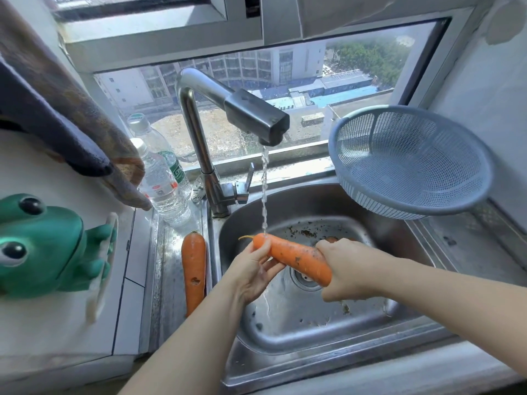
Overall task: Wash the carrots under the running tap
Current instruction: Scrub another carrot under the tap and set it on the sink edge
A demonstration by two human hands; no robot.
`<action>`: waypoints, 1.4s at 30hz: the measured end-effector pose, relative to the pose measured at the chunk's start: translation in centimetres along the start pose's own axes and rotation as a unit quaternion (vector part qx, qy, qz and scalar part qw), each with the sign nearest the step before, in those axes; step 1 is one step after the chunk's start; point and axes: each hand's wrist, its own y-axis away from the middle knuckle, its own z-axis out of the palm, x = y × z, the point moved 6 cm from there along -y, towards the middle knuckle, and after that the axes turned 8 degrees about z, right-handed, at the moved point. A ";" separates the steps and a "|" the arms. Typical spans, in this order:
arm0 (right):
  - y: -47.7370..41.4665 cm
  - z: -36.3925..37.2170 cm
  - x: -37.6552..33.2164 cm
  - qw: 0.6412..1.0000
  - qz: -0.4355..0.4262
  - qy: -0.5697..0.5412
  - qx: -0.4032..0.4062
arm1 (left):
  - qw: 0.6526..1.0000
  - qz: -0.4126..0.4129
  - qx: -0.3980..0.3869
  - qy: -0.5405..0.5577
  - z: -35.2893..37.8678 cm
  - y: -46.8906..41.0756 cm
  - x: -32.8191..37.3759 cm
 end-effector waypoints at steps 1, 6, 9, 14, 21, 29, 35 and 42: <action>0.1 -0.1 0.0 1.000 0.000 -0.004 -0.002 | 1.000 0.001 -0.018 0.008 0.0 0.3 0.2; 0.4 0.0 -0.5 1.000 -0.004 0.009 0.007 | 1.000 -0.006 0.027 -0.014 0.1 0.2 0.0; 0.5 0.0 -0.3 1.000 -0.001 0.015 0.006 | 0.999 0.003 0.035 -0.027 0.1 0.1 -0.1; 0.7 -0.2 -0.3 1.000 -0.001 -0.005 -0.003 | 1.000 0.005 -0.003 0.006 -0.2 0.9 0.3; 0.7 0.2 -0.3 1.000 -0.008 0.023 0.016 | 1.000 -0.002 -0.025 -0.016 -0.1 0.9 0.4; 0.8 0.0 -1.2 0.999 -0.004 0.037 0.019 | 0.999 0.005 0.042 -0.029 -0.4 0.4 -0.1; 1.3 0.1 -1.1 0.998 0.007 0.060 0.021 | 0.999 0.010 0.022 -0.027 0.0 0.2 -0.6; 2.1 0.6 -2.4 0.998 -0.032 0.029 0.035 | 0.991 0.023 0.130 -0.027 -0.1 -1.0 -1.4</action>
